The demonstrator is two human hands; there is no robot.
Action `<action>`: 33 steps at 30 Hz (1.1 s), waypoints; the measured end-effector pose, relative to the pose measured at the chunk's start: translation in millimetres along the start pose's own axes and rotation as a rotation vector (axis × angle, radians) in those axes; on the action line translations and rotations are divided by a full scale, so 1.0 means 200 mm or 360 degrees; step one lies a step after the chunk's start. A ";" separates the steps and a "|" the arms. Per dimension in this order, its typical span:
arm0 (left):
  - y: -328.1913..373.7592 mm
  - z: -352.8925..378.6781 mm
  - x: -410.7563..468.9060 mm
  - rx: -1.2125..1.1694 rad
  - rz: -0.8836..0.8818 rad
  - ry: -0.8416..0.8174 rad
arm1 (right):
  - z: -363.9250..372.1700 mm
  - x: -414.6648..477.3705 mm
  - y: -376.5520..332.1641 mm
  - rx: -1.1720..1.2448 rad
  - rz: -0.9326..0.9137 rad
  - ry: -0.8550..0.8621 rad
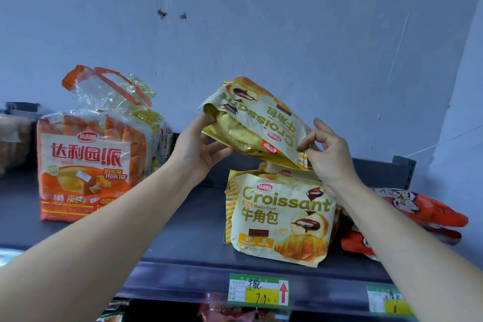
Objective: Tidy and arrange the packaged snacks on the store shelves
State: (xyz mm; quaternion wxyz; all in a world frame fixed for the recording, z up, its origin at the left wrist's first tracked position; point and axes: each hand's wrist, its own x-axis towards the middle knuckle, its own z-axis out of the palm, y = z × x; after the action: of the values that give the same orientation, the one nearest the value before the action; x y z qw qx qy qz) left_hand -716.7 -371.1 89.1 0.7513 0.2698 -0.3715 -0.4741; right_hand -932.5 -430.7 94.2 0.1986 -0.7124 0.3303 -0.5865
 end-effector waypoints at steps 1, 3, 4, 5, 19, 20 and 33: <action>0.00 0.01 -0.01 -0.0005 0.0028 -0.0015 | 0.00 0.01 0.00 0.0045 0.0032 -0.0001; 0.01 0.01 -0.01 -0.0023 0.0067 -0.0039 | -0.01 0.02 -0.01 0.0170 0.0076 -0.0038; 0.02 0.01 -0.01 -0.0031 0.0089 -0.0041 | -0.01 0.02 -0.02 0.0230 0.0077 -0.0067; 0.02 0.02 -0.02 -0.0027 0.0111 -0.0036 | -0.02 0.02 -0.03 0.0276 0.0063 -0.0097; 0.42 0.43 -0.19 0.0864 0.1396 -0.0004 | 0.00 -0.01 -0.35 -0.0172 -0.0827 0.0383; 0.44 0.45 -0.21 0.0959 0.1473 -0.0047 | -0.01 -0.01 -0.36 -0.0138 -0.0841 0.0440; 0.17 0.43 -0.16 0.2084 0.1852 -0.0026 | -0.11 -0.01 -0.26 -0.0470 -0.0493 0.0232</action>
State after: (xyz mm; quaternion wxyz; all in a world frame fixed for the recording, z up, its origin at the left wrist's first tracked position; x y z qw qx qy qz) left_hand -778.2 -333.2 156.4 0.5654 0.4111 -0.6531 0.2911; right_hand -941.8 -391.5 133.0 -0.0247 -0.7317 0.3127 -0.6052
